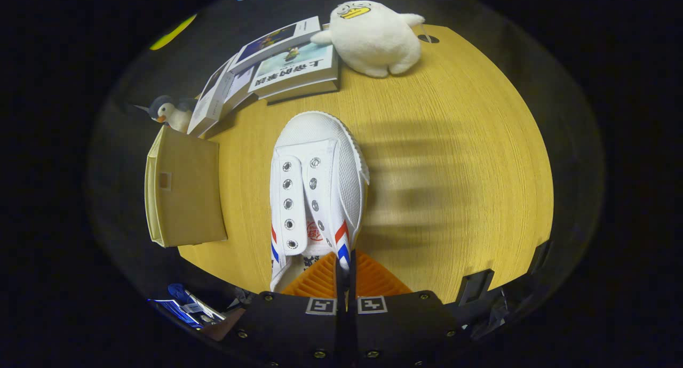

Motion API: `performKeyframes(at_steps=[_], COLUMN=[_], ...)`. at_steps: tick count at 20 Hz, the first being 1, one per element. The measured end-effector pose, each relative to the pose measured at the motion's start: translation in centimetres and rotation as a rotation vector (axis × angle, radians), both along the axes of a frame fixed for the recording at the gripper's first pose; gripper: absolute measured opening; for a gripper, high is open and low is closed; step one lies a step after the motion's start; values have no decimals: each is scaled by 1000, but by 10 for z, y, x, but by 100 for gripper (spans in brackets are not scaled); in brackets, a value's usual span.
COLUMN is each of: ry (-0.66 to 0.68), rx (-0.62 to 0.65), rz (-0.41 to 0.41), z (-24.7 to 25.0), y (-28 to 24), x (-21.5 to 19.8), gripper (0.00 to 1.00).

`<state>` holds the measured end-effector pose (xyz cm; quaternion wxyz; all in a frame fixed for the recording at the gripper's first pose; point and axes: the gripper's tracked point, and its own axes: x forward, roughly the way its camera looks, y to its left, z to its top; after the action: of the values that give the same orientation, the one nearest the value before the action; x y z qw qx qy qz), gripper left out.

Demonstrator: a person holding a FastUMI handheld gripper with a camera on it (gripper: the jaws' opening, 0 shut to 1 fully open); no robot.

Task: Open the storage box then place both shoes into the box .Put the left shoe in first, then the right shoe, with the right side of both shoes facing outward in a uniform manner.

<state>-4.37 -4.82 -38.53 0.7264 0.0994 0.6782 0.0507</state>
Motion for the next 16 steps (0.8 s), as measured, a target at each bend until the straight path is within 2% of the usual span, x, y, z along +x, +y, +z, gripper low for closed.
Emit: performKeyframes(at_steps=[4, 10, 16], ry=[-47, -90, -112], rx=[3, 105, 121], rz=[71, 165, 285], z=[32, 74, 94], y=[35, 113, 177], x=[9, 26, 36], gripper=[0, 0, 0])
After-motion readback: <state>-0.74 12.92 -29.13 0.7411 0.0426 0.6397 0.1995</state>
